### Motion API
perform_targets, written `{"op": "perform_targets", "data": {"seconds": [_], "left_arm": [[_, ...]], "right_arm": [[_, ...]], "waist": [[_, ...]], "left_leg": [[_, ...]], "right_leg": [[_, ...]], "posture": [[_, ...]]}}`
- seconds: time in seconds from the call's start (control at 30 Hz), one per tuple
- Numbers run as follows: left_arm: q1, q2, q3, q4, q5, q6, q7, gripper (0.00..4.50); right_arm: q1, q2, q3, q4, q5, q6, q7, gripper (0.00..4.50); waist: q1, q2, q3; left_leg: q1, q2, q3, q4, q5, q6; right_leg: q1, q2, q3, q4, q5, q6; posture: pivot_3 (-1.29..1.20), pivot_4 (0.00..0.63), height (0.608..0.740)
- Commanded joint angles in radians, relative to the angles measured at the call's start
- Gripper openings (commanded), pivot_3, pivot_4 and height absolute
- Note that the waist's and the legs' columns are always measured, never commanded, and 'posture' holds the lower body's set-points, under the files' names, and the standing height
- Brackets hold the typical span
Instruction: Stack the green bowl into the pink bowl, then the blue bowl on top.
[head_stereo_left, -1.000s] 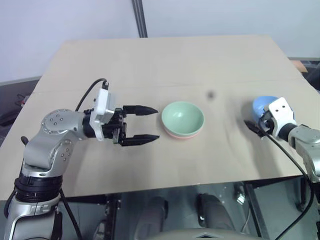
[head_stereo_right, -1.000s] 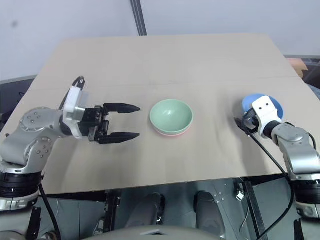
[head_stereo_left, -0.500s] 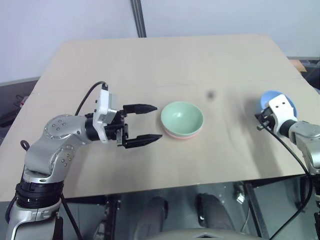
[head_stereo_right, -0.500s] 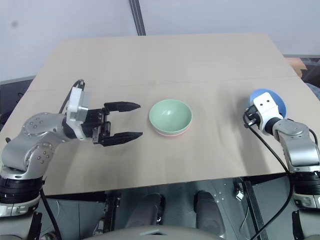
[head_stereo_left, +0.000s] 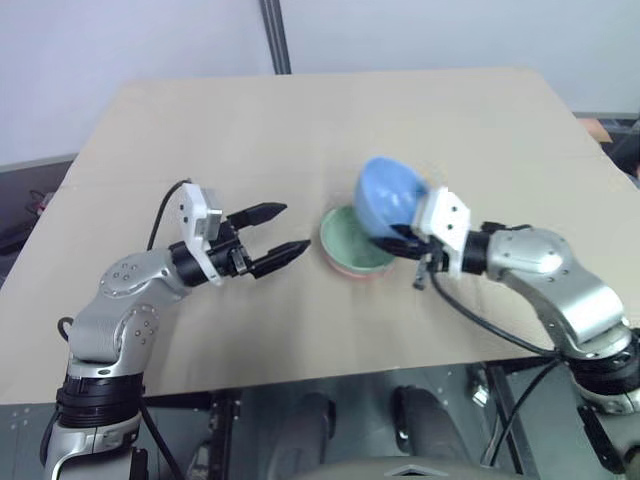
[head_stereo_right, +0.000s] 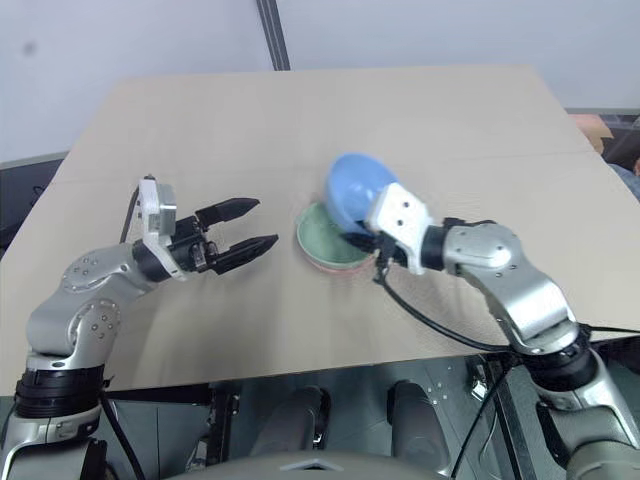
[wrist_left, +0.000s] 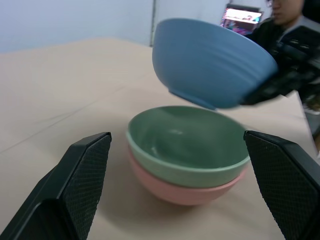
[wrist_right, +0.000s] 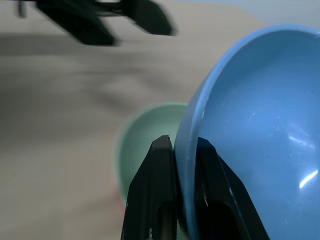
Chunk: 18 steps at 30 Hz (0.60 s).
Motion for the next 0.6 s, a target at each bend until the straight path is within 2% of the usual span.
{"op": "perform_targets", "data": {"seconds": [0.03, 0.13, 0.27, 0.3, 0.43, 0.6], "left_arm": [[0.001, 0.002, 0.016, -0.029, -0.002, -0.009, 0.008, 4.5], [0.006, 0.005, 0.019, -0.042, -0.006, -0.005, 0.015, 4.5], [0.039, -0.003, 0.017, -0.065, 0.01, -0.024, 0.03, 4.5], [0.042, -0.008, 0.017, -0.071, 0.013, -0.026, 0.039, 4.5], [0.07, -0.053, 0.011, -0.101, 0.106, -0.116, 0.123, 4.5], [0.126, -0.072, 0.032, -0.135, 0.06, -0.112, 0.109, 4.5]], "right_arm": [[-0.035, 0.008, 0.046, 0.048, -0.036, -0.052, 0.04, 1.06], [-0.046, 0.006, 0.041, 0.067, -0.034, -0.067, 0.067, 2.4], [-0.021, 0.027, -0.059, 0.012, 0.015, -0.069, 0.032, 4.28], [-0.011, 0.035, -0.086, -0.009, 0.034, -0.062, 0.019, 4.42], [0.072, 0.064, -0.219, -0.106, 0.143, -0.03, -0.026, 4.42], [0.245, 0.007, -0.354, -0.167, 0.158, -0.068, -0.04, 4.42]], "waist": [[0.0, 0.0, 0.0], [0.0, 0.0, 0.0], [-0.001, 0.0, 0.0], [-0.001, 0.0, 0.0], [0.007, 0.0, 0.0], [0.015, 0.0, 0.0]], "left_leg": [[0.0, 0.0, 0.0, 0.0, 0.0, 0.0], [-0.001, 0.0, 0.0, 0.0, 0.0, 0.0], [-0.001, 0.0, 0.0, -0.001, 0.0, 0.0], [-0.001, 0.0, 0.0, -0.001, 0.0, 0.0], [-0.001, 0.0, -0.001, -0.002, 0.0, 0.0], [-0.002, 0.0, -0.001, -0.003, 0.0, 0.0]], "right_leg": [[0.0, 0.0, 0.0, 0.0, 0.0, 0.0], [-0.001, 0.0, 0.0, 0.0, 0.0, 0.0], [-0.001, 0.0, 0.0, -0.001, 0.0, 0.0], [-0.001, 0.0, 0.0, -0.001, 0.0, 0.0], [-0.001, 0.0, -0.001, -0.002, 0.0, 0.0], [0.0, -0.001, -0.001, -0.005, 0.0, 0.0]], "posture": [[0.0, 0.15, 0.74], [0.0, 0.15, 0.74], [0.0, 0.15, 0.74], [0.0, 0.15, 0.74], [0.0, 0.15, 0.74], [0.0, 0.15, 0.74]]}}
